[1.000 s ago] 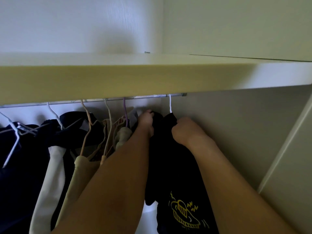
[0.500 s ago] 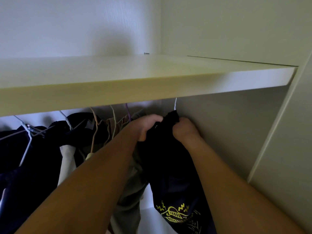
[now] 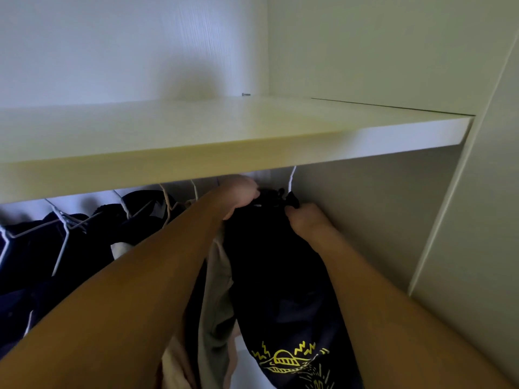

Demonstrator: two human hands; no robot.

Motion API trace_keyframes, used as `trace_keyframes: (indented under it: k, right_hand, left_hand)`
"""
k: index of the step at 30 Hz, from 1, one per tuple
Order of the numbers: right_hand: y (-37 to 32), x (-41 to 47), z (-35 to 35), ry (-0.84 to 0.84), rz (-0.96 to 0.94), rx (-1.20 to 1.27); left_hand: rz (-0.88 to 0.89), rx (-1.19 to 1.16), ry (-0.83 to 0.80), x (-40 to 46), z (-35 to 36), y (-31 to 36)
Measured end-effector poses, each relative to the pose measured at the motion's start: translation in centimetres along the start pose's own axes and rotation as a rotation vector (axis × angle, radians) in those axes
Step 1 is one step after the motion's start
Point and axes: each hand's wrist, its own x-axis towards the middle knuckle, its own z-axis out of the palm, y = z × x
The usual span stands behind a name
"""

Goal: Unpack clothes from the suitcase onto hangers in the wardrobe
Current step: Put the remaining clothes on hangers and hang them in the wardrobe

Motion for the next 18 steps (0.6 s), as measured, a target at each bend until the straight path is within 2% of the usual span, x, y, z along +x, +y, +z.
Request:
trace_keyframes:
  k: [3,5,8,10,13,18]
  right_hand:
    - [0.0,0.0,0.3,0.023,-0.044,-0.128]
    - [0.1,0.3,0.6,0.040,-0.043,-0.129]
    - [0.6,1.3,1.2,0.043,0.014,-0.076]
    - [0.4,0.7,1.0,0.026,0.008,0.130]
    - [0.1,-0.5,0.3,-0.145,-0.038,0.388]
    - [0.1,-0.9,0.1,-0.228,0.167,0.573]
  left_hand:
    - [0.038,-0.414,-0.082,-1.8,-0.7,0.0]
    - [0.043,-0.552,-0.115,-3.0,-0.8,-0.7]
    - [0.031,-0.443,-0.143,-4.0,-0.1,-2.1]
    - [0.016,-0.362,-0.128,-4.0,0.7,-2.3]
    - [0.004,-0.285,-0.071,-3.1,1.6,-2.0]
    - [-0.067,-0.228,-0.077,-2.1,2.6,-1.8]
